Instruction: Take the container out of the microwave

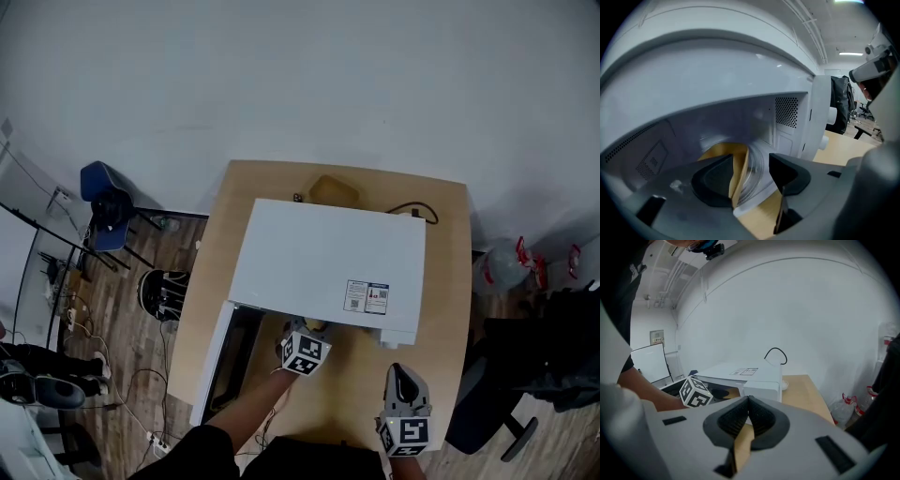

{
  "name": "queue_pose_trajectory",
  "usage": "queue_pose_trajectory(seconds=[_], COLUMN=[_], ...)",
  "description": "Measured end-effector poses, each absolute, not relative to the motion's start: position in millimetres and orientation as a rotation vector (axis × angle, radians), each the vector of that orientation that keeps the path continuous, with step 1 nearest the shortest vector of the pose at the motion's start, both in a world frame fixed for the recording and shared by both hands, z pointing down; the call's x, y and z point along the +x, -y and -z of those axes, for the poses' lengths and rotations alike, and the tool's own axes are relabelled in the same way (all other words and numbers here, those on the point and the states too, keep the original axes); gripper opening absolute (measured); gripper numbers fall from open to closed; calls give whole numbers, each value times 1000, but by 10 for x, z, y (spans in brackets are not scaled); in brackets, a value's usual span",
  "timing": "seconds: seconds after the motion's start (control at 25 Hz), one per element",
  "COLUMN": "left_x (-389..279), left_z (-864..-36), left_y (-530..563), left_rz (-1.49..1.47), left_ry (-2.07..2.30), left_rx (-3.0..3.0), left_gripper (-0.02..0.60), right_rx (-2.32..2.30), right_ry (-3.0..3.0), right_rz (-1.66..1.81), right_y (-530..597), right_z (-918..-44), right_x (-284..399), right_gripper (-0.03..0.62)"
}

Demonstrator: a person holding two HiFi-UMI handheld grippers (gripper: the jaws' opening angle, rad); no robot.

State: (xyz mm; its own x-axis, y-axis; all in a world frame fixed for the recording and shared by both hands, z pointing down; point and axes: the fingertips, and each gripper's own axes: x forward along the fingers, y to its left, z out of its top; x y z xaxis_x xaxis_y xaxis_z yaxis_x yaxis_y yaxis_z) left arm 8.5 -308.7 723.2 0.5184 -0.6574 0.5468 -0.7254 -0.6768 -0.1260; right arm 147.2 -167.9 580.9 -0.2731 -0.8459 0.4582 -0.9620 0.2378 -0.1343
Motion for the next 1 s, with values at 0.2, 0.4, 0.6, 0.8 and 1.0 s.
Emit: queue_pose_trajectory(seconds=[0.2, 0.4, 0.6, 0.8, 1.0], left_x=[125, 168, 152, 163, 174], left_z=[-7351, -7468, -7529, -7527, -7524], left_y=[3235, 3313, 3362, 3437, 3412], left_rz=[-998, -1111, -1173, -1197, -1222], left_ry=[1165, 1129, 1158, 1176, 1156], left_rx=[2684, 2697, 2675, 2698, 2731], left_gripper=[229, 230, 230, 230, 196], right_rx=[1723, 1684, 1682, 1690, 1716], right_ry=[2206, 2221, 2225, 2227, 2229], right_rz=[-610, -583, -644, -668, -670], right_y=[1668, 1653, 1573, 1571, 1591], right_z=[-5834, -5807, -5895, -5925, -5892], right_x=[1506, 1394, 1381, 1413, 1471], right_gripper=[58, 58, 58, 58, 58])
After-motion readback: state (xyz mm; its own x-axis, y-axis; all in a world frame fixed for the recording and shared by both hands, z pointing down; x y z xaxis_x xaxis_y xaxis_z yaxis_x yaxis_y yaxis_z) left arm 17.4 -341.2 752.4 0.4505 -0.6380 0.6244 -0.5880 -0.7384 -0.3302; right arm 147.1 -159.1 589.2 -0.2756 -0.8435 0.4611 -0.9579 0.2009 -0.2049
